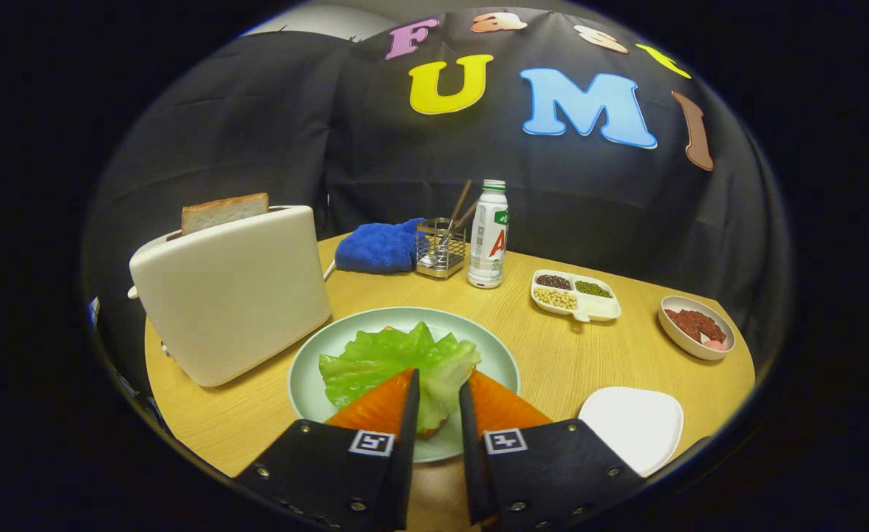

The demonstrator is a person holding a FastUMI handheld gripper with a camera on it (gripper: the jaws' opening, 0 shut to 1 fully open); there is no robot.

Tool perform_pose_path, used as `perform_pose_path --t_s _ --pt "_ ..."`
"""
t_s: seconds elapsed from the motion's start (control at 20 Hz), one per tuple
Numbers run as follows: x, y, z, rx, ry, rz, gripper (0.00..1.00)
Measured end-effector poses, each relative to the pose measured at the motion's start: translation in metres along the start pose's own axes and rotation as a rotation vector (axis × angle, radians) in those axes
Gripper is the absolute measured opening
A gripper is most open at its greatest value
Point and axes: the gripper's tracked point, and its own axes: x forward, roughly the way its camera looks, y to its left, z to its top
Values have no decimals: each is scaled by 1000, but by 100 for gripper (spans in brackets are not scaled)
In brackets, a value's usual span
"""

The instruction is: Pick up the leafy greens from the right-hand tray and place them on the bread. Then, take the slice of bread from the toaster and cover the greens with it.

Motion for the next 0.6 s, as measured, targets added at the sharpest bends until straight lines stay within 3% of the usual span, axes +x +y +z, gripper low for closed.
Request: perform_pose_path --t_s 0.1,0.2,0.3,0.6 --pt "-1 1 3 12 -17 13 37" --pt "-7 -15 10 9 -55 -41 37" --pt "-13 -30 20 -4 -100 -98 46" --pt "-48 -29 49 7 -213 -159 46"
